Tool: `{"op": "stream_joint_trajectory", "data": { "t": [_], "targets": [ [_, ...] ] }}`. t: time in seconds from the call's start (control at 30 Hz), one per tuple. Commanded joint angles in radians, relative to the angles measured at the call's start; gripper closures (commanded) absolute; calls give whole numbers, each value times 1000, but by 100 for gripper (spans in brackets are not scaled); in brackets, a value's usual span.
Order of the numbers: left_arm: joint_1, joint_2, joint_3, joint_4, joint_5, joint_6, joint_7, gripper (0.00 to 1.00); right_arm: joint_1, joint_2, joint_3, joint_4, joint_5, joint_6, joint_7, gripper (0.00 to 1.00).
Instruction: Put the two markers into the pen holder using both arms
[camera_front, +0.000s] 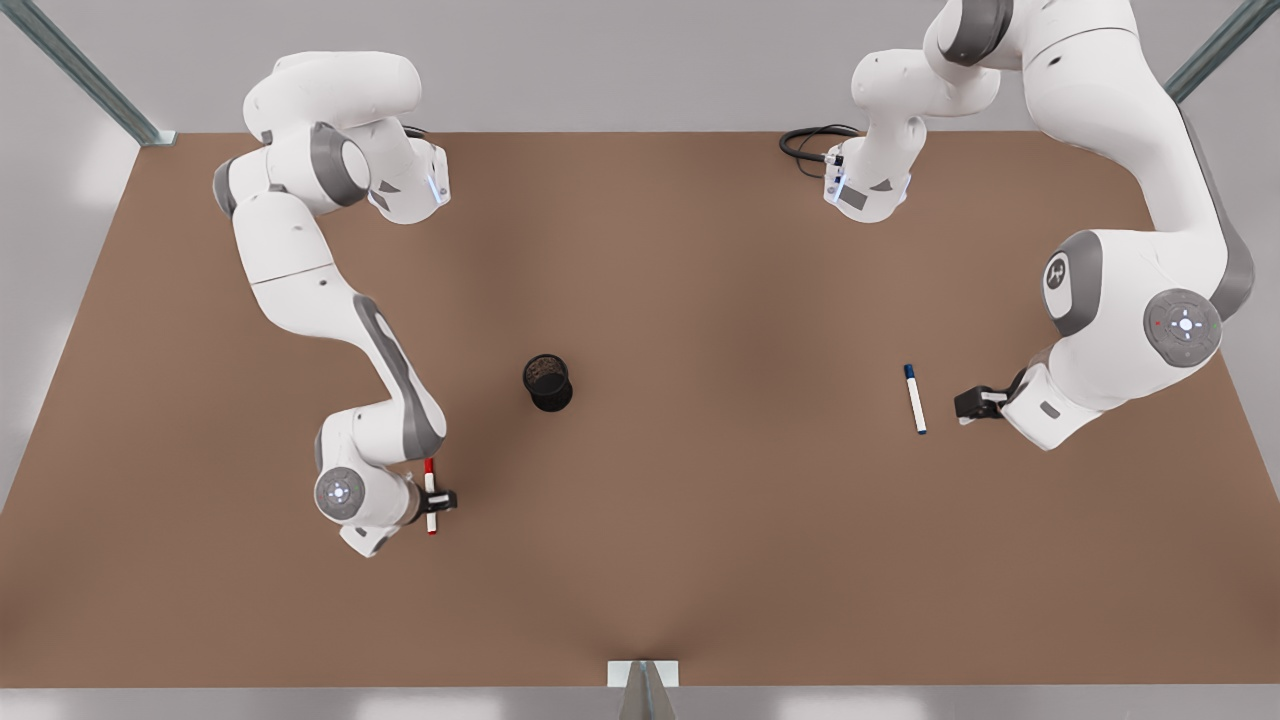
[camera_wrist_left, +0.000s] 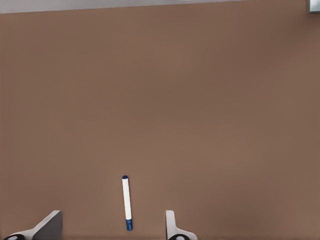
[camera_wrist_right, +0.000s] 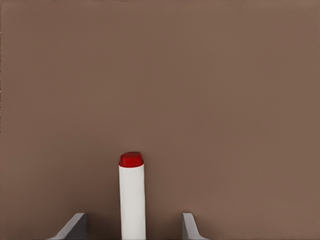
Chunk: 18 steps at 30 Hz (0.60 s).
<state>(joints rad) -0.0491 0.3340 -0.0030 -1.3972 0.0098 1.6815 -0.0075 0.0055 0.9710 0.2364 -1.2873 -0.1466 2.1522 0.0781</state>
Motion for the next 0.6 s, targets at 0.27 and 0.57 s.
{"op": "stream_joint_trajectory", "data": {
  "t": [0.27, 0.57],
  "targets": [
    [2, 0, 0, 0, -1, 3, -17, 0, 4, -2, 0, 5, -64, 46, 39, 34],
    [2, 2, 1, 0, 1, 7, -15, 0, 7, 0, 0, 5, -85, 46, 43, 43]
  ]
}}
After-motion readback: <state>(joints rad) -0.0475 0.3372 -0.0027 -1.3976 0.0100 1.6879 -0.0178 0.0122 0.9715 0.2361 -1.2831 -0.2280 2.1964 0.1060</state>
